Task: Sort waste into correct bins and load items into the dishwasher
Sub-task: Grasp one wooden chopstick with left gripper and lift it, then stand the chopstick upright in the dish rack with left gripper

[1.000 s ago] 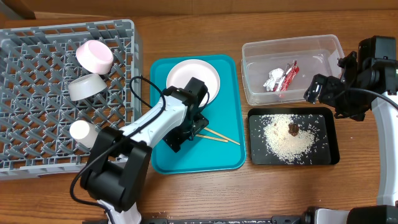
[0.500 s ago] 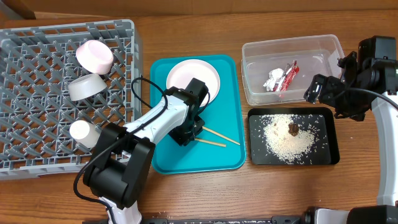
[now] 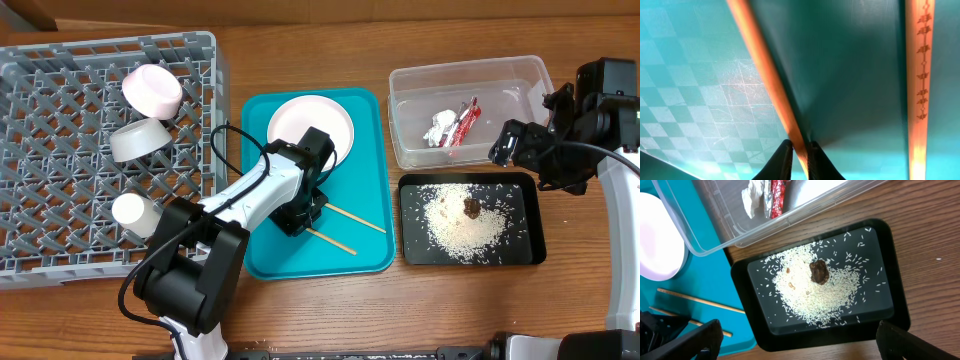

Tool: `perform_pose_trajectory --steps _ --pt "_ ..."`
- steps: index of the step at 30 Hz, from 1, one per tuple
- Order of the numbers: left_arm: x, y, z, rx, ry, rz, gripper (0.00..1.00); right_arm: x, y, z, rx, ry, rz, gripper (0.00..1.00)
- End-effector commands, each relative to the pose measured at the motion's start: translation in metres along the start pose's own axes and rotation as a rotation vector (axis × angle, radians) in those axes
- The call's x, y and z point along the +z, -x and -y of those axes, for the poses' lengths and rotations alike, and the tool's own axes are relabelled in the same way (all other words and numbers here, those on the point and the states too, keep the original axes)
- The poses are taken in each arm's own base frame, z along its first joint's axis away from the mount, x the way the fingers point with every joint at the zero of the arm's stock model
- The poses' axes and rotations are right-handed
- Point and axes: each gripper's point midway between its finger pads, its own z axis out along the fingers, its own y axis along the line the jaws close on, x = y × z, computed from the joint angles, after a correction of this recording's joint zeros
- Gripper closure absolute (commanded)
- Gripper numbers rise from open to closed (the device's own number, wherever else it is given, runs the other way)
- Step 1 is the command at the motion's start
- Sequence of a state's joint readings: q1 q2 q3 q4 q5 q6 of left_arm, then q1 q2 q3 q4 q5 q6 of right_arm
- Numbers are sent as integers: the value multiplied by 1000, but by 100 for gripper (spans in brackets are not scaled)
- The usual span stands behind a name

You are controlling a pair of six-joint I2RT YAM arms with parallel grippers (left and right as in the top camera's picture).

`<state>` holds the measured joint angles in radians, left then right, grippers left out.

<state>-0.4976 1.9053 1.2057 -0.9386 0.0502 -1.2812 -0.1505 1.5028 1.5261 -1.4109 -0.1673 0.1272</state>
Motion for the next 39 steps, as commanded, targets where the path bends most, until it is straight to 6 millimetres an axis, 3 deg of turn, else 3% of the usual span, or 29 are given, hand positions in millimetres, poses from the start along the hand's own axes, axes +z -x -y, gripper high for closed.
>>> perform_pose_trajectory --steps 1,6,8,14,23,29,32,35,39 --pt "4 2 -4 -10 18 4 87 -9 6 -1 -5 -3 36 0" --pt "4 3 -9 -20 32 -4 79 -9 5 0 -5 -4 33 0" --pt "4 4 -10 -20 36 1 68 -9 5 0 -5 -4 33 0" --pt "10 7 -16 -20 53 26 67 -9 5 0 -5 -4 33 0" --pt "18 6 -24 -11 69 28 94 -9 5 0 -5 -4 33 0" --pt "14 9 -27 -41 71 -5 96 -9 4 0 -4 -5 27 0" --pt "1 16 -27 -55 48 -34 96 -9 4 0 -4 -5 27 0" --pt "-22 33 -18 41 -27 -6 96 -9 4 0 -4 -5 27 0" --pt "-74 63 -8 194 -120 126 96 -9 4 0 -4 -5 28 0"
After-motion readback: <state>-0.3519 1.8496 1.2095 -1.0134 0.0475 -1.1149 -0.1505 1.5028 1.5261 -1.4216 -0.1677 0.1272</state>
